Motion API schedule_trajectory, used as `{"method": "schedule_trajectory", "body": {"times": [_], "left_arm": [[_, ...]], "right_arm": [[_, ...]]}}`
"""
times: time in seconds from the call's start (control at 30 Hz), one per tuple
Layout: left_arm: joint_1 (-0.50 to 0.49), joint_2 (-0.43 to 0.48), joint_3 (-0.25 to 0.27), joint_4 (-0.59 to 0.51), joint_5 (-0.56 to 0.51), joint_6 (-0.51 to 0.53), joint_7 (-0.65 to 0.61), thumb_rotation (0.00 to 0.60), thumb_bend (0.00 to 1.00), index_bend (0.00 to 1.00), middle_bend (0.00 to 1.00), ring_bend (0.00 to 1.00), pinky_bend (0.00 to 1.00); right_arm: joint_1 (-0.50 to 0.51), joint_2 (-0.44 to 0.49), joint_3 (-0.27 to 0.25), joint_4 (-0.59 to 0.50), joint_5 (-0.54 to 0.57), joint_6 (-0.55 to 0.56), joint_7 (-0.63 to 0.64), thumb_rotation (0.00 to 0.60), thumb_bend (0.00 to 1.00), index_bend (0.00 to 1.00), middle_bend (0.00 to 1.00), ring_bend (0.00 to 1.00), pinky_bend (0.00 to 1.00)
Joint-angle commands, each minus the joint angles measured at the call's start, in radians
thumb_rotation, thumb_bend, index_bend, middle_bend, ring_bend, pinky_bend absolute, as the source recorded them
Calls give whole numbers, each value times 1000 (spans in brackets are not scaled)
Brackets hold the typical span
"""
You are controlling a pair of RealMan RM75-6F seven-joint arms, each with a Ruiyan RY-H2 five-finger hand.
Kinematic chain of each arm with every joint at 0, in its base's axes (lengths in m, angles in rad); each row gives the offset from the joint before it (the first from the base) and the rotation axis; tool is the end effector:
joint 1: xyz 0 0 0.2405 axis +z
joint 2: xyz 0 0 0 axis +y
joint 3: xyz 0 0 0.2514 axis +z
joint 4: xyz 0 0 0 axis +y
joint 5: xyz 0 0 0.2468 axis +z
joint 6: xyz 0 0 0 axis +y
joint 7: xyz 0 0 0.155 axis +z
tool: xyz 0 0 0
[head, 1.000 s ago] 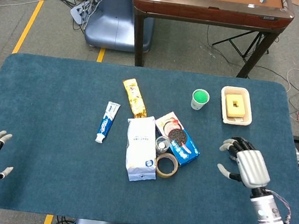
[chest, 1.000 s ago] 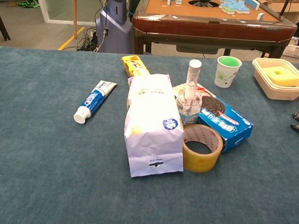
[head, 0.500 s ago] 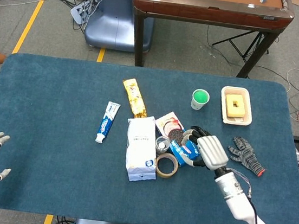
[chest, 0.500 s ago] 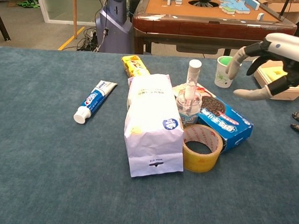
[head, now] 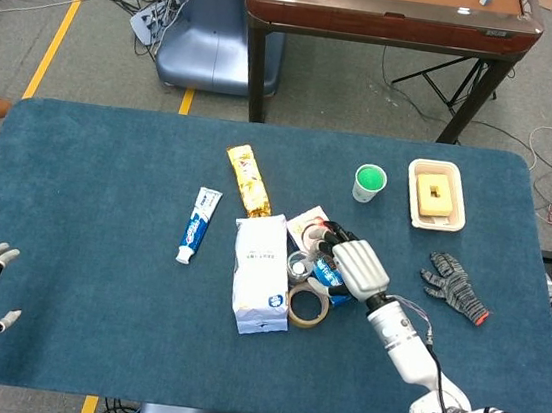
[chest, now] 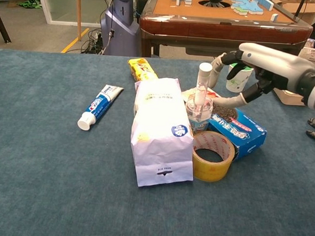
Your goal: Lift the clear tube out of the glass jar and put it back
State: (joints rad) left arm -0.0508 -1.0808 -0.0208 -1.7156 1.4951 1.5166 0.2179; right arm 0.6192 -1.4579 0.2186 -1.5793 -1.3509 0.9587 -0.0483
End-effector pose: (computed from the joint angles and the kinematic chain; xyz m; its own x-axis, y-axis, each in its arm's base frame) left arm -0.3091 0.1755 0.1255 0.5313 0.0214 0.8469 0.8467 0.0207 -0.5317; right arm -0.1387 -0.3368 -0.0277 0.2362 -0.2982 0.9248 -0.9069 -0.4093 0.0997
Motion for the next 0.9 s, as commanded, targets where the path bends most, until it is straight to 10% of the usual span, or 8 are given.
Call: {"method": "schedule_trajectory", "body": {"times": [0.03, 0.9], "left_arm": [[1, 1, 0, 0, 2, 1, -2, 600, 173, 169, 122, 160, 57], [11, 3, -2, 15, -4, 10, -25, 600, 173, 169, 122, 161, 57]], "right_arm": [[13, -12, -2, 13, 5, -7, -3, 600, 340, 471, 247, 102, 223], [89, -62, -13, 79, 60, -59, 5, 600, 385, 471, 248, 101, 223]]}}
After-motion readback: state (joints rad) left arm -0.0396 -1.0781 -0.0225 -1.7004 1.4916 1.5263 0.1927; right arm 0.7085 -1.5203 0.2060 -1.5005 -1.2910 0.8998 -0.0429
